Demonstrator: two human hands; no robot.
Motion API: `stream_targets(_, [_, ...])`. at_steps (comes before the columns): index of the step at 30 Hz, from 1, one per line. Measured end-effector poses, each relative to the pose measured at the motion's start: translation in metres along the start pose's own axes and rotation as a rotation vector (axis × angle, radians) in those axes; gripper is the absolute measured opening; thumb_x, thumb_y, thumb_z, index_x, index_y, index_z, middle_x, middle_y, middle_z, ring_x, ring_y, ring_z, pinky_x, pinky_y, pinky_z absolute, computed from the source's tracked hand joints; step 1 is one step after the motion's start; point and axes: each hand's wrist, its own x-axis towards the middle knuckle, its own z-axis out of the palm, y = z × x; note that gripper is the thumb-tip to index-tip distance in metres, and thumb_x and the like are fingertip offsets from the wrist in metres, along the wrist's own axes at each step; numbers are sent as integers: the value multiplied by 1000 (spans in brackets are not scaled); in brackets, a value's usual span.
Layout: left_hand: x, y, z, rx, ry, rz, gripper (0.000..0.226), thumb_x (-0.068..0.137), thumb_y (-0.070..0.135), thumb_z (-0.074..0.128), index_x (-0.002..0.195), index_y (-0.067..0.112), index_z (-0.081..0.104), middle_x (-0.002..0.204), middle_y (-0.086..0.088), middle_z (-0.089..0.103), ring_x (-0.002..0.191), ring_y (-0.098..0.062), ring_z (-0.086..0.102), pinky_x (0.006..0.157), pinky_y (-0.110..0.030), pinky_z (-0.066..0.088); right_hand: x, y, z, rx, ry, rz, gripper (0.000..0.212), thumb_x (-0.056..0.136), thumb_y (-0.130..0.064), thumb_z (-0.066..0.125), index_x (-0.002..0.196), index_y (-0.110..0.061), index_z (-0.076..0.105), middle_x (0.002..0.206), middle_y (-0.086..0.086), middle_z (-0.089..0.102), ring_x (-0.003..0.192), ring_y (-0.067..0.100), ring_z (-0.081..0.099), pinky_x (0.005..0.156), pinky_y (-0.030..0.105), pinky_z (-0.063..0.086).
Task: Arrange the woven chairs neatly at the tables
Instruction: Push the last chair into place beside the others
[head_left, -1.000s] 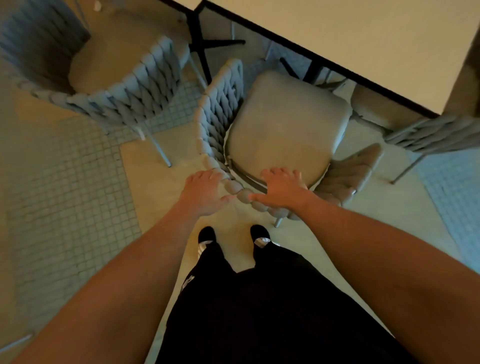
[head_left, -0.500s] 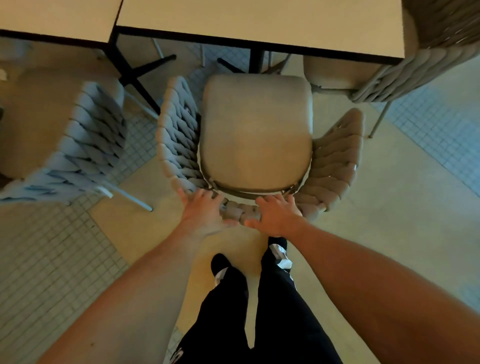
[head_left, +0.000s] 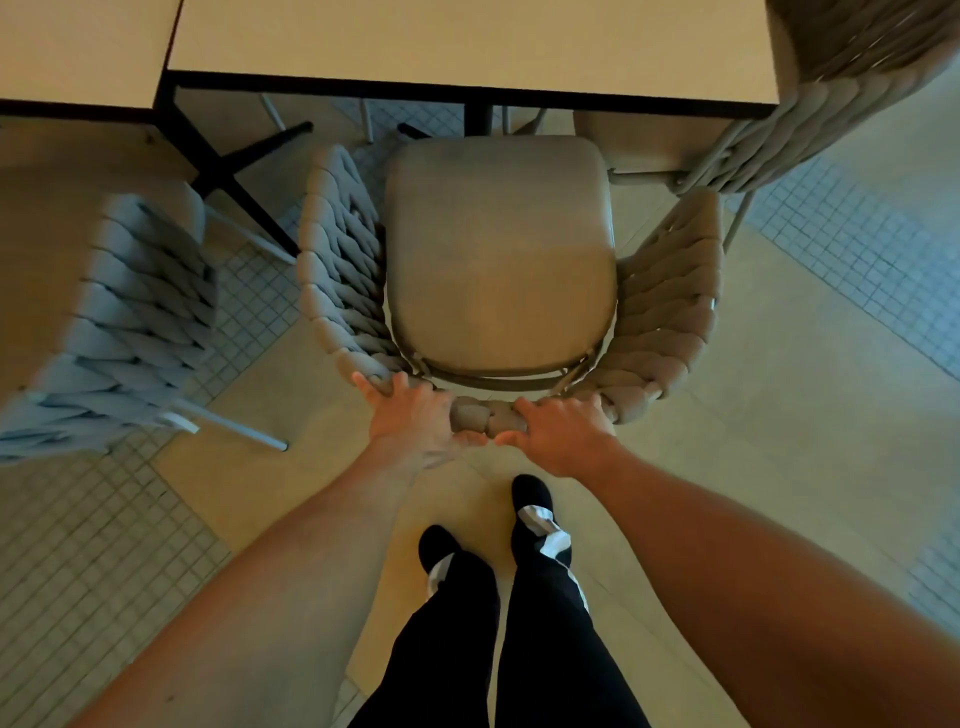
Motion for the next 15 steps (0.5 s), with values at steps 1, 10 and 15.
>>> stream_targets(1, [4,2,-5,-5,-3,-1,85,69,94,37,128,37,60,130,1,58,134,-33,33,102,-84,-3,3,2,-2,19,-8,10,71,96,-77,23,137,-25,45,129,8,65,116,36,62,99,55,39])
stream_targets(10, [4,11,-10,-2,-8,-14,83,70,94,39,126,37,61,125,-2,59,133,-33,33,103,-84,1,7,9,1,103,-40,33,70,94,-80,27,136,-28,47,128,4,66,118,31,61,101,55,33])
stream_targets(15, [0,21,-6,-8,-19,-25,89,69,95,36,130,35,58,124,-2,59,133,-33,33,103,-84,1,2,17,8,85,-17,30,71,94,-81,27,135,-28,48,129,4,66,119,30,60,100,54,33])
